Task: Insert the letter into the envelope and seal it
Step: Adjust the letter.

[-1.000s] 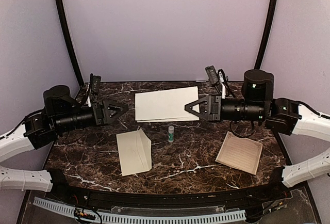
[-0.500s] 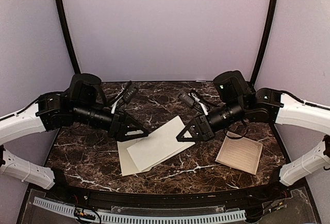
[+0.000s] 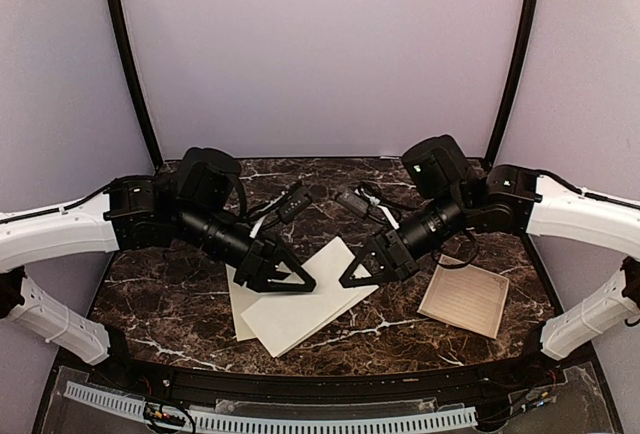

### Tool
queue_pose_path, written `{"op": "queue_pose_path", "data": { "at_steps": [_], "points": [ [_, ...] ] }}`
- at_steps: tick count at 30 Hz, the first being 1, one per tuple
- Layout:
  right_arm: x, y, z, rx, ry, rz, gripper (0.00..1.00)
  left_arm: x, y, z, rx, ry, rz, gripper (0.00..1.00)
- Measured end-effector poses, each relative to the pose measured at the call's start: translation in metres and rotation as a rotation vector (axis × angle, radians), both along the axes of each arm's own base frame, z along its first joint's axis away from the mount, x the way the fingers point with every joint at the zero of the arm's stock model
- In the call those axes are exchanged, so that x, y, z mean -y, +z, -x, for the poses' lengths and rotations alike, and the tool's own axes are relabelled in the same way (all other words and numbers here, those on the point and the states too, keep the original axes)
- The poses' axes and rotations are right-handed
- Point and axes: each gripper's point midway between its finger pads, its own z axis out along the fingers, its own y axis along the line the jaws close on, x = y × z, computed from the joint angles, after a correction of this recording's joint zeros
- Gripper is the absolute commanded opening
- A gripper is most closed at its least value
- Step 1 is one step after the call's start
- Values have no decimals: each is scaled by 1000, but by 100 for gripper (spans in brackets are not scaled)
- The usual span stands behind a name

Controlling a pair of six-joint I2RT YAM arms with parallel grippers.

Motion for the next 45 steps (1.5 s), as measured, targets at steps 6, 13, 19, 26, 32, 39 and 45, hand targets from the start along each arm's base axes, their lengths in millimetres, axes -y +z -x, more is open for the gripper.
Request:
{"op": "queue_pose_path", "data": {
  "at_steps": [6, 13, 19, 26, 32, 39, 45],
  "points": [
    [0, 6, 3, 0, 21, -8, 2, 6, -1, 4, -8, -36, 0, 4],
    [-2, 6, -4, -9, -14, 5, 67, 6, 0, 2, -2, -28, 2, 0],
    [-1, 25, -21, 11, -146, -106, 86, -1, 14, -8, 19, 96, 111, 0],
    [0, 43, -37, -41, -327, -344, 84, -21, 54, -34, 47, 351, 352, 0],
    [-30, 46, -38, -65, -358, -415, 77, -36, 92, -53, 38, 503, 529, 0],
    [-51, 62, -41, -65, -356, -479, 51, -42, 93, -59, -12, 564, 581, 0],
    [-53, 74, -43, -63, -363, -529, 15, -43, 87, -60, -49, 576, 593, 0]
  ]
}}
